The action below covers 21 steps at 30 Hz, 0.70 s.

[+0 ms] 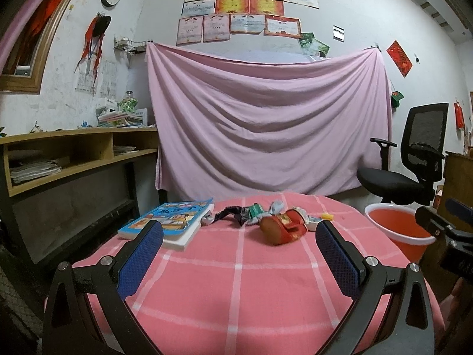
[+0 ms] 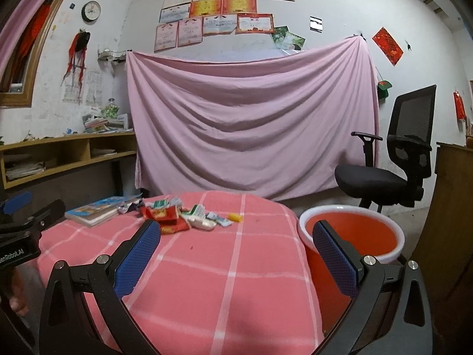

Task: Collect trash

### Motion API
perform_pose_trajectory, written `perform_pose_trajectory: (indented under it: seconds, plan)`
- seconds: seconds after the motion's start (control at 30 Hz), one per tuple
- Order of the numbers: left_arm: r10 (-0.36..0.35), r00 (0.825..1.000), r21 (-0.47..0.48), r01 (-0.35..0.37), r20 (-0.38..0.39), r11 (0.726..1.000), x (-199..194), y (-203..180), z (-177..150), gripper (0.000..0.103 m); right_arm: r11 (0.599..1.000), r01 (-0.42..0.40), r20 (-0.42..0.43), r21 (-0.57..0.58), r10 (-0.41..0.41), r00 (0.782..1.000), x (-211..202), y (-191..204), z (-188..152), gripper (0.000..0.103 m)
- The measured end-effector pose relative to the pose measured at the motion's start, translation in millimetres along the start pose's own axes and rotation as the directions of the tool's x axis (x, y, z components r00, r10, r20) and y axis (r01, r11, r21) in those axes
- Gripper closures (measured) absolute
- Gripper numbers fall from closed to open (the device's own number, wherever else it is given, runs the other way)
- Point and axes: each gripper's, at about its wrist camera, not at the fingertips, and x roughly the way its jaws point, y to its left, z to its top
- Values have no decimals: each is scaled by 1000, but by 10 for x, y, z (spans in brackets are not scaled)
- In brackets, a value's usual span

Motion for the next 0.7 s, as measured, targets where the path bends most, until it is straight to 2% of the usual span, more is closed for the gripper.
perform_pose_trajectory:
  seconds: [0.23, 0.4, 0.53, 0.7]
  plan:
    - [-17, 1000, 23, 17, 10, 1000, 481, -44, 160, 2, 999, -15, 36, -39, 16, 999, 440, -23, 222, 0]
    - [-41, 999, 23, 42, -24, 999, 844, -50, 224, 2, 997, -29, 41, -66, 32, 999, 740, -67, 291, 0]
    - [-60, 995, 14, 62, -75, 998, 1119, -59, 233, 2, 996, -58, 1, -73, 58, 998, 1033, -117, 321, 0]
    - [-80, 982, 1, 82, -171, 997, 1425, -114, 203, 2, 992, -118, -77, -53, 113, 991, 1325, -153, 324, 0]
